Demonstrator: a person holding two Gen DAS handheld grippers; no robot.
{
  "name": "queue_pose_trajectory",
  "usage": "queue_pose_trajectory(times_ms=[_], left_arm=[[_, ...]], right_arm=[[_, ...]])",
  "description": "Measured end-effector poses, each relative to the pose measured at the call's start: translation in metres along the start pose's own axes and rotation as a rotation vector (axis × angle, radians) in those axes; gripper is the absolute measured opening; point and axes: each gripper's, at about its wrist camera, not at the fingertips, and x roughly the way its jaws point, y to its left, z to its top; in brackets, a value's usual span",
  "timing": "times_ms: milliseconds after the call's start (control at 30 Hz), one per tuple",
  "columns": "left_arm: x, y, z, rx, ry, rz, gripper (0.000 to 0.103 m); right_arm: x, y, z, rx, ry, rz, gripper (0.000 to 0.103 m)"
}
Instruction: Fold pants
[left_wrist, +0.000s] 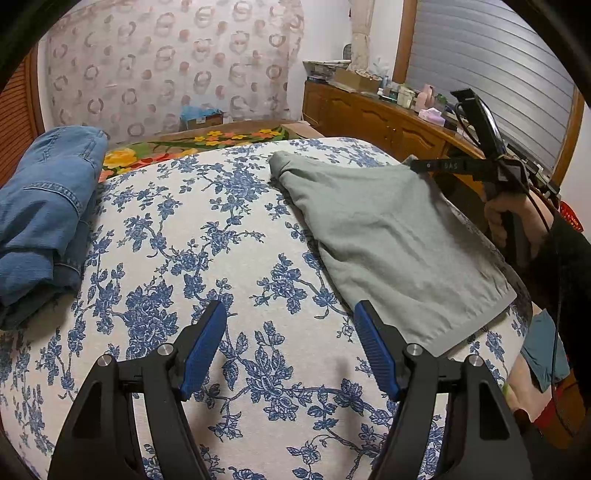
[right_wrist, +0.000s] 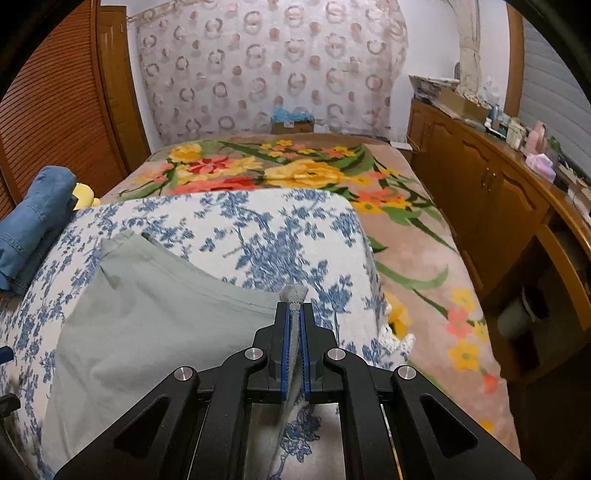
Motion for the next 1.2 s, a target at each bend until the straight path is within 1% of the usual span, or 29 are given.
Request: queue_pose_trajectory(times_ms=[33,133,233,333,467,567,667,767,900,1033,1200], left_arm=[[0.0,-0.001,0.0,0.002,0.001,0.0,0.072],[0.001,-0.004,0.0,0.006,0.002,-0.002,0.072],[0.002,-0.007,0.0,0.011,0.003,-0.004,0.072],[0.002,-0.01,0.0,0.016,0.003,-0.006,0.072],[0.002,-0.014,0.0,0.023,0.005,-0.008,0.072],[0.004,-0.017,0.0,0.03,0.01,-0.009,0.072],[0.004,-0.02,0.0,0.037,0.012,-0.011,0.072],[0.005,-0.022,-0.001,0.04,0.014,-0.013,0.072],[0.007,-0.025,-0.002,0.047,0.021,-0.016,0.072],[0.007,-0.03,-0.003,0.055,0.026,-0.023,0.072],[0.006,-0.04,-0.006,0.08,0.034,-0.043,0.072]], right_arm=[[0.0,-0.002,-0.001,0.003,0.005,-0.001,0.005],[-0.002,-0.003,-0.003,0.013,0.007,-0.008,0.012],[-0.01,-0.002,-0.008,0.004,0.003,-0.007,0.014],[-0.021,0.002,-0.016,-0.018,-0.005,-0.003,0.021],[-0.041,0.009,-0.036,-0.047,-0.007,0.041,0.026],[-0.054,0.012,-0.054,-0.043,-0.003,0.101,0.032],[-0.064,0.014,-0.072,-0.061,0.005,0.109,0.036],[-0.074,0.017,-0.086,-0.077,0.016,0.094,0.037],[-0.089,0.017,-0.098,-0.078,0.014,0.096,0.038],[-0.101,0.015,-0.109,-0.052,0.015,0.13,0.039],[-0.113,0.017,-0.122,-0.045,0.014,0.101,0.039]])
